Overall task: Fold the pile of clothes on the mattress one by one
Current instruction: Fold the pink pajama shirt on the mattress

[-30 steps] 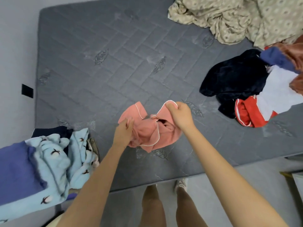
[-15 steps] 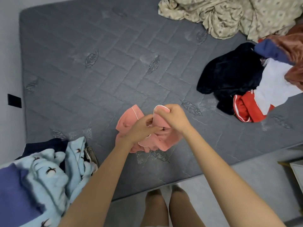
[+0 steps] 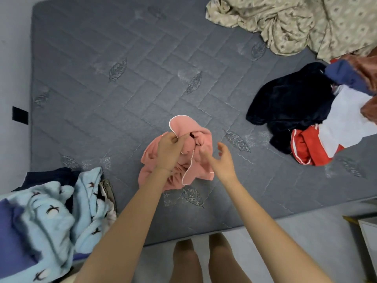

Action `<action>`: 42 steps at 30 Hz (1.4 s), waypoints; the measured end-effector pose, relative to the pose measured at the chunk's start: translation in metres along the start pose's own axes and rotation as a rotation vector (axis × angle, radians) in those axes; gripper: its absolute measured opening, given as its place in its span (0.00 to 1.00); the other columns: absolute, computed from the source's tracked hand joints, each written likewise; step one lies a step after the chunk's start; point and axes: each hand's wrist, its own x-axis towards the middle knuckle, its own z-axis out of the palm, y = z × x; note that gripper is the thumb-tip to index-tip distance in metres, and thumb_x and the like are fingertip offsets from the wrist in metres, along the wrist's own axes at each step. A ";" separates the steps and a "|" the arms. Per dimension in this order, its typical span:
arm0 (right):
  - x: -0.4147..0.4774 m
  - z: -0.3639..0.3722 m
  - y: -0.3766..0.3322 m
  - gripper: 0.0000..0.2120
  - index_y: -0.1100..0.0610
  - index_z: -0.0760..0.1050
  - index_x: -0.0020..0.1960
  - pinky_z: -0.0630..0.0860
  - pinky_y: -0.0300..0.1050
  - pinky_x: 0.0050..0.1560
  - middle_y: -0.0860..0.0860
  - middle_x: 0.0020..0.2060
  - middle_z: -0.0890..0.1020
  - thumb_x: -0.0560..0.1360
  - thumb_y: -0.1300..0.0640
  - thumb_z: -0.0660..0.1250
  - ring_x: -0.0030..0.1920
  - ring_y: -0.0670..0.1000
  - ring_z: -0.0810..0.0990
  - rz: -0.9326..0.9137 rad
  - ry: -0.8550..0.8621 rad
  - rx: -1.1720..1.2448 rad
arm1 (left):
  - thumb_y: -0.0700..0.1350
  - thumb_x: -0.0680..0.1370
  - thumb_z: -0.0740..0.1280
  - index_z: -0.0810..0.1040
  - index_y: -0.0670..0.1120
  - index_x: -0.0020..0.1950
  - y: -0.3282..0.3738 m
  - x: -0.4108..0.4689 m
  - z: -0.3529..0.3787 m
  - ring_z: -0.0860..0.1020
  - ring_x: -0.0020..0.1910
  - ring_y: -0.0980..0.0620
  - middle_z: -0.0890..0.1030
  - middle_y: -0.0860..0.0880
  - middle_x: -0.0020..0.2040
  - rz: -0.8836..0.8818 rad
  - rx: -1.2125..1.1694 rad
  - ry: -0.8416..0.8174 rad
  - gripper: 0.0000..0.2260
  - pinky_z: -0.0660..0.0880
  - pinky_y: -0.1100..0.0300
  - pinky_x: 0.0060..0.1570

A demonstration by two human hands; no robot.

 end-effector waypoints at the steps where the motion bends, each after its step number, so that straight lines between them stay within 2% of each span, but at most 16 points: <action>1: -0.003 0.000 -0.001 0.42 0.58 0.60 0.75 0.63 0.50 0.72 0.53 0.73 0.65 0.69 0.45 0.75 0.72 0.52 0.65 -0.005 -0.020 0.001 | 0.59 0.66 0.66 0.71 0.37 0.34 0.004 0.000 -0.001 0.71 0.32 0.50 0.73 0.43 0.31 0.010 -0.027 0.038 0.24 0.72 0.47 0.36; 4: -0.009 0.006 -0.010 0.44 0.57 0.62 0.74 0.66 0.46 0.69 0.48 0.66 0.70 0.65 0.46 0.79 0.68 0.48 0.69 -0.022 -0.043 0.029 | 0.55 0.69 0.68 0.72 0.31 0.38 0.019 0.001 -0.004 0.72 0.34 0.51 0.73 0.43 0.32 -0.036 -0.179 0.132 0.24 0.77 0.40 0.41; 6: -0.011 0.014 -0.021 0.46 0.56 0.64 0.72 0.71 0.48 0.66 0.46 0.61 0.72 0.61 0.45 0.80 0.65 0.48 0.72 -0.027 -0.098 0.047 | 0.49 0.74 0.69 0.73 0.33 0.36 0.028 0.000 -0.006 0.74 0.34 0.53 0.75 0.47 0.31 -0.047 -0.236 0.192 0.19 0.77 0.44 0.42; 8: -0.008 0.024 -0.025 0.47 0.53 0.66 0.71 0.75 0.52 0.61 0.48 0.62 0.75 0.57 0.42 0.79 0.62 0.50 0.75 -0.078 -0.136 -0.031 | 0.50 0.73 0.68 0.74 0.31 0.38 0.034 -0.001 -0.010 0.75 0.35 0.53 0.78 0.45 0.33 -0.045 -0.257 0.228 0.20 0.77 0.46 0.43; 11: 0.000 0.030 -0.029 0.20 0.54 0.79 0.56 0.75 0.46 0.51 0.51 0.49 0.83 0.66 0.51 0.76 0.49 0.51 0.80 -0.269 -0.038 -0.191 | 0.55 0.69 0.68 0.76 0.29 0.45 0.036 -0.003 -0.018 0.78 0.38 0.46 0.79 0.32 0.41 -0.051 -0.303 0.225 0.26 0.78 0.43 0.46; 13: 0.003 0.027 -0.036 0.05 0.54 0.83 0.46 0.74 0.44 0.44 0.51 0.41 0.84 0.71 0.55 0.73 0.42 0.50 0.80 -0.274 0.001 -0.134 | 0.56 0.68 0.69 0.77 0.31 0.44 0.031 -0.002 -0.024 0.79 0.40 0.43 0.80 0.30 0.43 -0.093 -0.350 0.223 0.26 0.78 0.42 0.48; 16: 0.006 0.023 -0.044 0.04 0.52 0.82 0.38 0.76 0.47 0.43 0.49 0.36 0.84 0.72 0.57 0.72 0.38 0.50 0.80 -0.293 0.000 -0.073 | 0.46 0.77 0.67 0.79 0.35 0.41 0.026 -0.007 -0.032 0.81 0.37 0.48 0.82 0.39 0.35 -0.143 -0.430 0.216 0.14 0.80 0.51 0.41; 19: 0.005 0.018 -0.053 0.10 0.51 0.77 0.34 0.72 0.44 0.40 0.47 0.32 0.80 0.72 0.58 0.72 0.34 0.46 0.75 -0.335 -0.016 -0.008 | 0.40 0.80 0.63 0.77 0.42 0.34 0.012 -0.007 -0.038 0.81 0.30 0.55 0.81 0.50 0.28 -0.229 -0.469 0.186 0.15 0.79 0.61 0.33; 21: 0.003 0.015 -0.060 0.12 0.52 0.73 0.34 0.68 0.41 0.39 0.46 0.31 0.75 0.74 0.59 0.71 0.35 0.45 0.70 -0.407 -0.070 0.042 | 0.40 0.80 0.63 0.80 0.42 0.40 0.001 -0.005 -0.045 0.82 0.34 0.55 0.83 0.52 0.31 -0.252 -0.392 0.152 0.11 0.80 0.62 0.37; 24: 0.002 0.013 -0.067 0.10 0.58 0.74 0.37 0.65 0.38 0.39 0.48 0.32 0.73 0.76 0.60 0.69 0.36 0.44 0.67 -0.476 -0.187 0.004 | 0.37 0.80 0.62 0.81 0.42 0.42 -0.020 0.000 -0.055 0.82 0.48 0.44 0.82 0.43 0.42 -0.257 -0.161 0.105 0.10 0.78 0.54 0.54; 27: -0.001 0.011 -0.075 0.12 0.55 0.71 0.36 0.65 0.37 0.39 0.46 0.32 0.72 0.77 0.62 0.66 0.35 0.42 0.67 -0.457 -0.283 0.005 | 0.36 0.80 0.61 0.77 0.38 0.57 -0.023 -0.006 -0.061 0.73 0.53 0.51 0.76 0.46 0.54 -0.088 0.093 0.108 0.09 0.69 0.69 0.48; 29: -0.004 0.008 -0.080 0.13 0.55 0.70 0.35 0.65 0.34 0.39 0.42 0.31 0.72 0.78 0.64 0.65 0.35 0.39 0.69 -0.407 -0.352 0.051 | 0.37 0.81 0.60 0.72 0.41 0.67 -0.018 -0.008 -0.062 0.70 0.59 0.55 0.73 0.50 0.60 0.049 0.105 0.078 0.14 0.64 0.74 0.54; 33: -0.013 0.002 -0.091 0.12 0.56 0.68 0.33 0.65 0.34 0.40 0.45 0.33 0.73 0.74 0.60 0.66 0.43 0.46 0.72 -0.338 -0.507 0.139 | 0.37 0.82 0.57 0.69 0.45 0.72 -0.009 -0.006 -0.059 0.64 0.68 0.55 0.69 0.48 0.70 0.249 0.240 -0.153 0.18 0.57 0.65 0.70; 36: -0.018 -0.003 -0.096 0.09 0.56 0.68 0.33 0.64 0.37 0.38 0.49 0.34 0.71 0.70 0.55 0.65 0.37 0.44 0.69 -0.314 -0.585 0.105 | 0.34 0.81 0.56 0.65 0.49 0.75 0.000 0.001 -0.061 0.57 0.75 0.47 0.61 0.42 0.75 0.345 0.460 -0.220 0.23 0.50 0.56 0.74; 39: -0.022 -0.009 -0.099 0.11 0.61 0.69 0.34 0.63 0.39 0.39 0.49 0.34 0.72 0.70 0.55 0.65 0.37 0.45 0.69 -0.302 -0.639 0.064 | 0.34 0.81 0.55 0.68 0.52 0.73 0.014 0.016 -0.064 0.59 0.75 0.46 0.62 0.43 0.75 0.354 0.472 -0.359 0.23 0.55 0.50 0.74; 42: -0.028 -0.014 -0.103 0.13 0.61 0.68 0.34 0.65 0.30 0.37 0.36 0.30 0.77 0.77 0.64 0.64 0.34 0.36 0.72 -0.299 -0.640 0.031 | 0.42 0.83 0.55 0.73 0.54 0.69 0.026 0.018 -0.058 0.61 0.74 0.49 0.68 0.48 0.72 0.359 0.689 -0.502 0.17 0.53 0.46 0.73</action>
